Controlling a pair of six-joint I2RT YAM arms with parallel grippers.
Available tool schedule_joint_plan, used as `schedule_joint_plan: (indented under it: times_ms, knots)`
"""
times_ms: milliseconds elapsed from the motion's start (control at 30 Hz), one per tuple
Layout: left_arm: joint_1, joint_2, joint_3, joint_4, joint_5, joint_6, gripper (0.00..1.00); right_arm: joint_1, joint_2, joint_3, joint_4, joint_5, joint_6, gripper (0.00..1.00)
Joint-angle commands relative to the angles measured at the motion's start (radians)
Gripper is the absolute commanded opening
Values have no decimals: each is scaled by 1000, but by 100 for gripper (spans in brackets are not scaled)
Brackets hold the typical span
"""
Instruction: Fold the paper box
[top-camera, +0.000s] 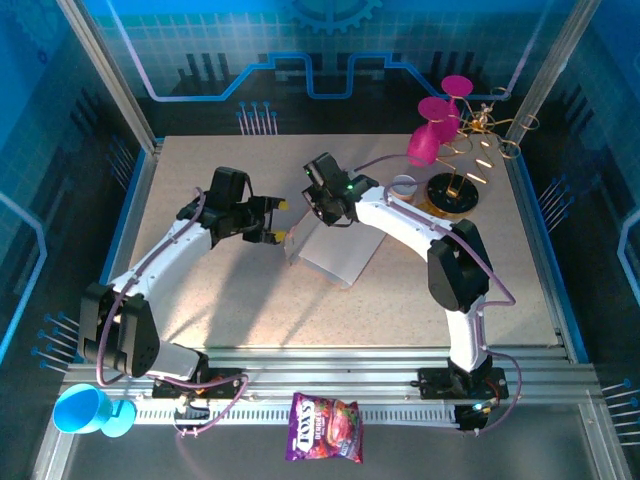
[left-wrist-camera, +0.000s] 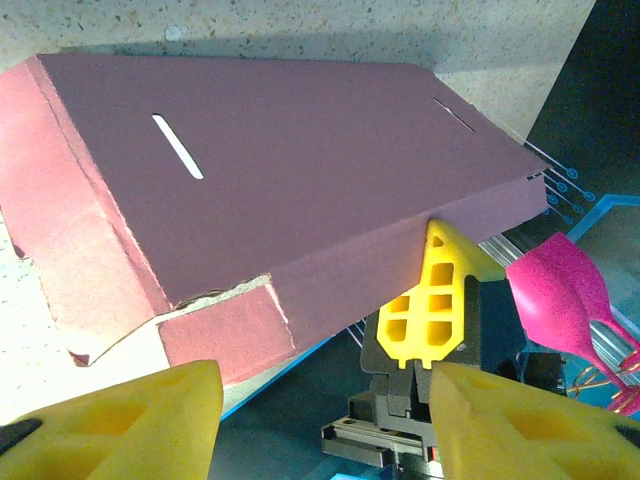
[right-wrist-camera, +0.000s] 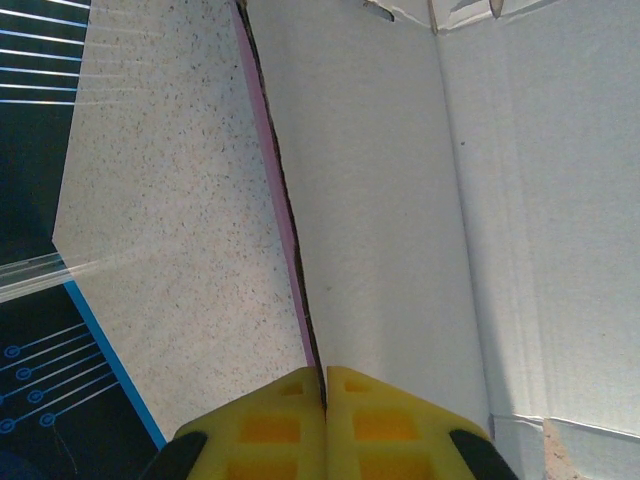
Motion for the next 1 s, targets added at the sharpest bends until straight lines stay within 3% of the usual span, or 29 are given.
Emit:
schedule_joint_plan:
  times_ms: [0, 600, 967]
  knots:
    - [-4, -3, -4, 14, 23, -1, 58, -16, -5, -33, -55, -27, 28, 0]
    - [-60, 64, -4, 86, 21, -58, 57, -20, -10, -40, -35, -54, 61, 0]
    - [-60, 91, -10, 119, 3, -59, 49, -22, -24, -57, -22, -74, 78, 0]
